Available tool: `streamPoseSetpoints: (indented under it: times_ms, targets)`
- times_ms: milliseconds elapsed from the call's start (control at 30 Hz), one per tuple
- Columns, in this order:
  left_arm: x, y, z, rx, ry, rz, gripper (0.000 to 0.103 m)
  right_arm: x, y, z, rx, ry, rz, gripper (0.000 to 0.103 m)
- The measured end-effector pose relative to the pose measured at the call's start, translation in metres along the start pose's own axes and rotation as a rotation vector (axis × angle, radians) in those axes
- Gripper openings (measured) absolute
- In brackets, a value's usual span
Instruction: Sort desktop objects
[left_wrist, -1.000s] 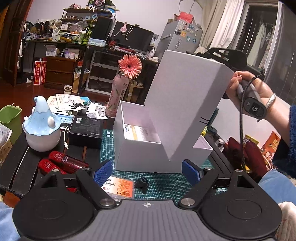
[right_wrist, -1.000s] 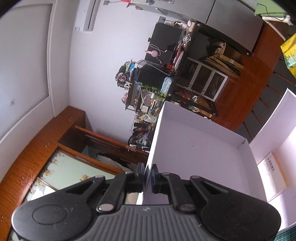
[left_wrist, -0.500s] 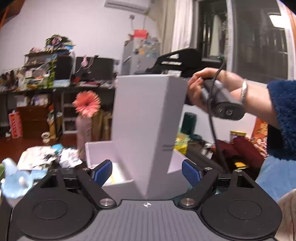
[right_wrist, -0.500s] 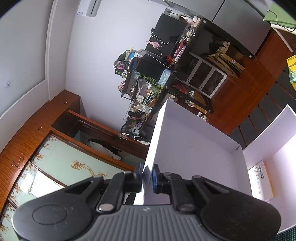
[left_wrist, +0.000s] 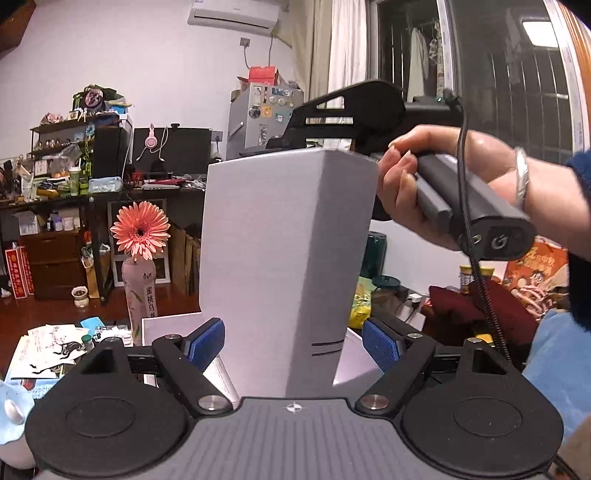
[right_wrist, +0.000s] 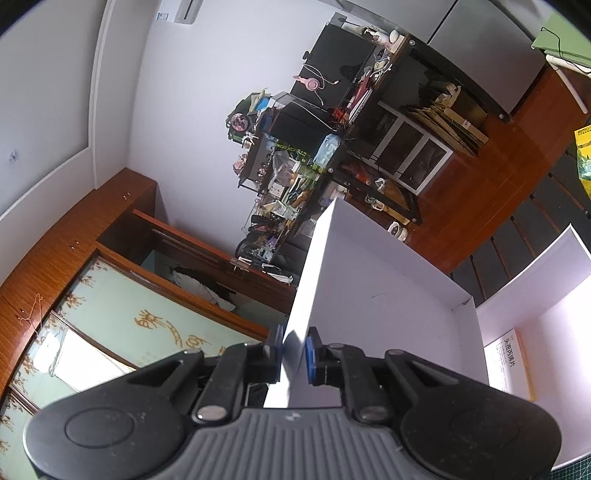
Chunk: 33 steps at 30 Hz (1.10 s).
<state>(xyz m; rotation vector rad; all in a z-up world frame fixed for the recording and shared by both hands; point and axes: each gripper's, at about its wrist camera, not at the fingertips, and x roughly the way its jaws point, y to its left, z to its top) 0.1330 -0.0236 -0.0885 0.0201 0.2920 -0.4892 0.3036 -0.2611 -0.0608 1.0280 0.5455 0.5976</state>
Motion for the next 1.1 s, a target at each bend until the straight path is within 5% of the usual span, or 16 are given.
streamPoseSetpoints:
  times_ms: [233,600,1100]
  targets:
    - [0.007,-0.014,-0.008,0.083,-0.01,0.041,0.047,0.0,0.004,0.003,-0.033,0.025,-0.017,0.013]
    - [0.006,-0.02,-0.013,0.124,-0.024,0.102,0.045,0.009,0.026,0.004,-0.13,0.071,-0.121,0.026]
    - [0.01,-0.023,-0.016,0.158,-0.022,0.169,0.039,0.049,0.134,-0.018,-0.494,0.267,-0.588,0.046]
